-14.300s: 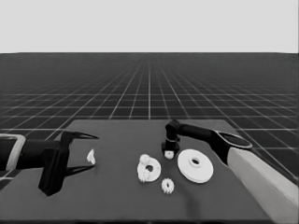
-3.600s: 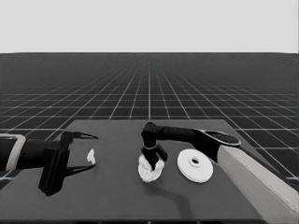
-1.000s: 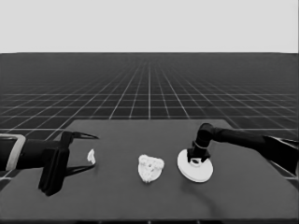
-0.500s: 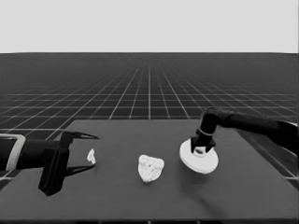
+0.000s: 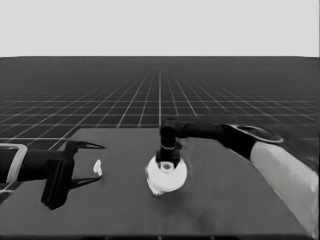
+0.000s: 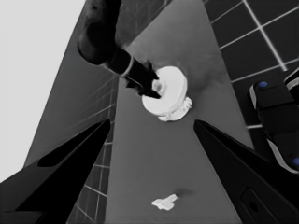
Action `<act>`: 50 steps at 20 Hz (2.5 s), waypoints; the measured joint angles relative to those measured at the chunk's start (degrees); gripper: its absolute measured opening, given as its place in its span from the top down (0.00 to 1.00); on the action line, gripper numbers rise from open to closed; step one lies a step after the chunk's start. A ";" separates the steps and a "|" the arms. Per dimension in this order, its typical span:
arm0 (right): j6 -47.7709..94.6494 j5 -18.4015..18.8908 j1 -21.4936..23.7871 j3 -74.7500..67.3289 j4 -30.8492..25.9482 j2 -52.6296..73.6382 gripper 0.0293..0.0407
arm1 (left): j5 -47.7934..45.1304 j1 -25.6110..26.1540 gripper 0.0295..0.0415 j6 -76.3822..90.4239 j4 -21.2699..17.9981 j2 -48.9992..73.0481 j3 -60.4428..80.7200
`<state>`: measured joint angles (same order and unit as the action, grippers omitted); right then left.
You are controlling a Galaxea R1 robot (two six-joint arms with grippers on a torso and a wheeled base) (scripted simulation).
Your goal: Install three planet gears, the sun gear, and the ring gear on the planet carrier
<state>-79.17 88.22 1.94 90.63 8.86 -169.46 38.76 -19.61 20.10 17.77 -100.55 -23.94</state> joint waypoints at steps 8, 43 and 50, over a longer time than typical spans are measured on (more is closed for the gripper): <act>2.39 -1.09 -3.86 8.88 3.68 -6.42 0.51 | 0.00 0.00 0.25 0.00 0.00 0.00 0.00; -9.61 -1.77 -6.62 10.33 5.44 -6.73 0.51 | 0.00 0.00 0.25 0.00 0.00 0.00 0.00; -13.11 -1.77 -6.63 10.33 5.44 -6.73 0.51 | 0.00 0.00 0.25 0.00 0.00 0.00 0.00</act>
<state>-92.27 86.46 -4.69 100.96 14.30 -176.19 38.76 -19.61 20.10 17.77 -100.55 -23.94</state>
